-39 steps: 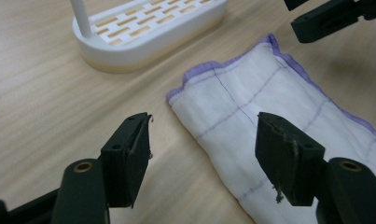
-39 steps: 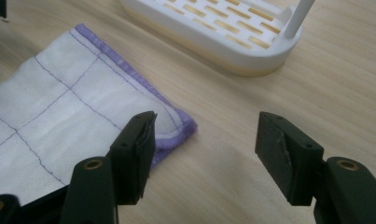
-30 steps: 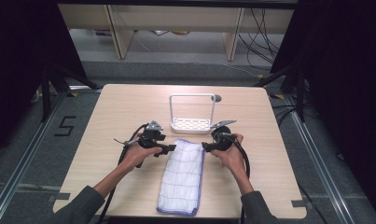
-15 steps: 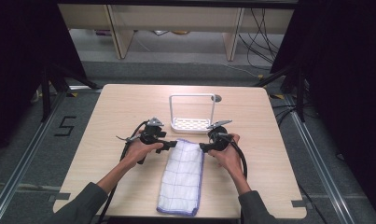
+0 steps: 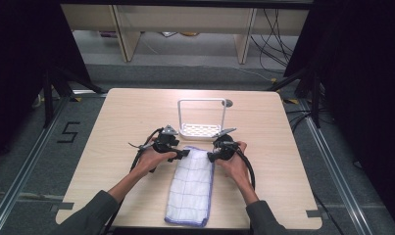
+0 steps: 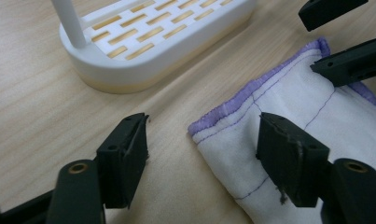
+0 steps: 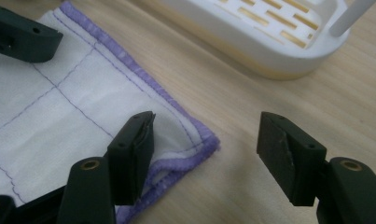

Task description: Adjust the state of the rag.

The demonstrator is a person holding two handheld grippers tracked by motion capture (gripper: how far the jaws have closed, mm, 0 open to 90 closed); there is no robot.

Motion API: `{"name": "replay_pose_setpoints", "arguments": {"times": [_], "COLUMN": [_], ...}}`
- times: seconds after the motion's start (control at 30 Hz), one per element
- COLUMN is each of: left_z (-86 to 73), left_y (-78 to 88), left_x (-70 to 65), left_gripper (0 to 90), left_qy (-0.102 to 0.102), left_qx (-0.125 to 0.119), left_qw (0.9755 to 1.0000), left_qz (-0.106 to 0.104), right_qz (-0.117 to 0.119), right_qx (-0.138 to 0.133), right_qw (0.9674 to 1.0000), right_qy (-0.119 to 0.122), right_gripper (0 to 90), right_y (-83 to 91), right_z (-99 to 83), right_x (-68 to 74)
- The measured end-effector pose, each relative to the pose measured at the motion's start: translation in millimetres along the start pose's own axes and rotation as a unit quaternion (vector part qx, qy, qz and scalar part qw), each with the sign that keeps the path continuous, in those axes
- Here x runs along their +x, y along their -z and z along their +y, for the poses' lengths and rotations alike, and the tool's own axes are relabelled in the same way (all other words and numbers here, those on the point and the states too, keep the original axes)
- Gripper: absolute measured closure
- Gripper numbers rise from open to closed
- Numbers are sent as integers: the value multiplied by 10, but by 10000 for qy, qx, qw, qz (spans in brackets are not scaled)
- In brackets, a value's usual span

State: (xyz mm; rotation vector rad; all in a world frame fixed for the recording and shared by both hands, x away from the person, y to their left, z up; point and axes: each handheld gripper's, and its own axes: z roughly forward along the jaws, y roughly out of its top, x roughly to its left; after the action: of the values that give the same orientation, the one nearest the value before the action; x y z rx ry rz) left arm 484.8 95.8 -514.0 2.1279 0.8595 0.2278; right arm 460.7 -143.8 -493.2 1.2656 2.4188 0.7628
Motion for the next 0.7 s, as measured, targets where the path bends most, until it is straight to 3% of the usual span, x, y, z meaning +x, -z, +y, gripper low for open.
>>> {"name": "replay_pose_setpoints", "arguments": {"times": [0.2, 0.33, 0.43, 0.57, 0.6, 0.63, 0.7], "left_z": [-11, -11, -15, -14, -17, -17, -20], "left_y": [-15, -12, -14, -7, -15, -7, -8], "left_x": [-40, -69, -88, -113, -128, -126, -128], "left_gripper": [493, 601, 645, 732, 767, 779, 793], "left_qy": [-288, -422, -454, -561, -498, -585, -588], "left_qx": [93, 75, 62, 78, 22, 70, 57], "left_qw": [9995, 9990, 9988, 9982, 9985, 9980, 9980], "left_qz": [-76, -137, -145, -204, -215, -228, -231], "right_qz": [-43, -54, -20, 7, 3, 34, 30], "right_qx": [84, -16, -65, 86, 82, 152, 121], "right_qw": [10000, 10000, 10000, 9999, 9999, 9996, 9997], "right_qy": [8, -16, -53, -90, -133, -246, -191], "right_gripper": [391, 392, 389, 384, 397, 406, 413], "right_y": [-16, 35, 48, -9, -27, -14, -18], "right_z": [-2, 11, 14, -3, -14, -17, -22], "right_x": [29, 17, 4, 19, 8, 16, 5]}}
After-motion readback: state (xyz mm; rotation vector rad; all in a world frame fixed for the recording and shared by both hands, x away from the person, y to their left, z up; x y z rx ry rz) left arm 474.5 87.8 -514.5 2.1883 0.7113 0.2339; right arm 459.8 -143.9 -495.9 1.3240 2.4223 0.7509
